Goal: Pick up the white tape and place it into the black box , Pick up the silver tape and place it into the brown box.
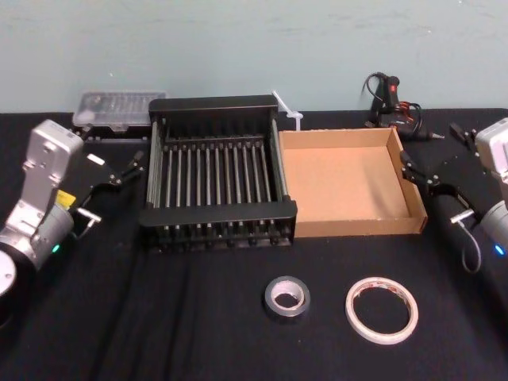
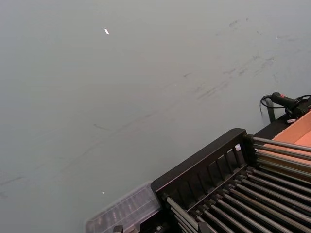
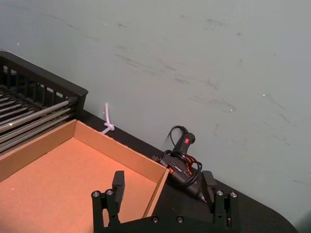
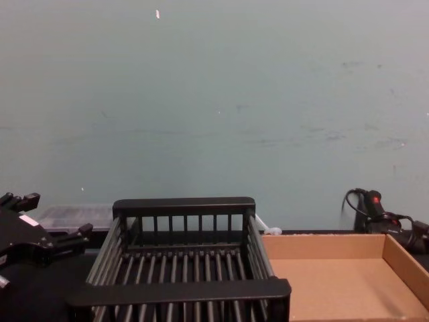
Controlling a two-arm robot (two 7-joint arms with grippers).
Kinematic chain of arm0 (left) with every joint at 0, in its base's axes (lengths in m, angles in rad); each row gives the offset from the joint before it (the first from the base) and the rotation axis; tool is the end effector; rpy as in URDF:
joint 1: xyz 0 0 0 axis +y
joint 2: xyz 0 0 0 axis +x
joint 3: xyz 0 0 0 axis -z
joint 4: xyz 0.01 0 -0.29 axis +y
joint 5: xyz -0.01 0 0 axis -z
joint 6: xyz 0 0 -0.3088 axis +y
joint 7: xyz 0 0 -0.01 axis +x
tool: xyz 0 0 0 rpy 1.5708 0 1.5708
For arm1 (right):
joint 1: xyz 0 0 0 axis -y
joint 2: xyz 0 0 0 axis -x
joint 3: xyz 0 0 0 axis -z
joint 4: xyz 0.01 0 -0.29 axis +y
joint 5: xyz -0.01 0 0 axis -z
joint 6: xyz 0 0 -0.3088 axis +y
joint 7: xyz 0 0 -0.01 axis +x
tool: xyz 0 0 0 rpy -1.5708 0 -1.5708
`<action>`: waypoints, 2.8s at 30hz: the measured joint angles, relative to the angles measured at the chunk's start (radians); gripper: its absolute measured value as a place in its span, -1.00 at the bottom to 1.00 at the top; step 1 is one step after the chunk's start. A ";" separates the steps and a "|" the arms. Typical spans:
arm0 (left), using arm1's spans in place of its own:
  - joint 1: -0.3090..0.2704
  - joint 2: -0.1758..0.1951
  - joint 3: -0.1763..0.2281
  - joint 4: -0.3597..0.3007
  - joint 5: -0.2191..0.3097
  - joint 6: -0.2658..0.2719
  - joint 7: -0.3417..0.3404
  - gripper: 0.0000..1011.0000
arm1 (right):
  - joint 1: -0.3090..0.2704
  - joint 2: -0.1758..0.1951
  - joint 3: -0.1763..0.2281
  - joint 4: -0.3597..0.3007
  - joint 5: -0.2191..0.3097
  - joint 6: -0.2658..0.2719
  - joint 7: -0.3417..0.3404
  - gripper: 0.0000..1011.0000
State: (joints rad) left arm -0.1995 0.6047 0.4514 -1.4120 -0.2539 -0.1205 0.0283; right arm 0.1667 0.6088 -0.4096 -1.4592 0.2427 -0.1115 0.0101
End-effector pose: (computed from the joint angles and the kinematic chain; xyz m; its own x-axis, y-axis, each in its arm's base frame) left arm 0.3581 0.0827 -0.3023 0.2923 0.8803 0.3737 -0.9553 0.2873 0.0703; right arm 0.3526 -0.0850 -0.2939 0.3136 -0.8726 0.3744 0.9475 0.3134 -0.0632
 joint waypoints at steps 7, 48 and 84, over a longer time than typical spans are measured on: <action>0.000 0.000 0.000 0.000 0.000 0.000 0.000 0.98 | -0.035 0.024 0.034 -0.053 0.041 0.042 0.057 0.98; 0.000 0.000 0.000 0.000 0.000 0.000 0.000 0.98 | -0.260 0.152 0.120 -0.257 0.177 0.262 0.391 0.98; 0.000 0.000 0.000 0.000 0.000 0.000 0.000 0.98 | -0.196 0.123 0.058 -0.180 0.136 0.339 0.501 0.98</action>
State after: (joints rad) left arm -0.1996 0.6047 0.4514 -1.4120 -0.2539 -0.1205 0.0283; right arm -0.0291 0.7317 -0.3519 -1.6393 0.3785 0.2272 0.5109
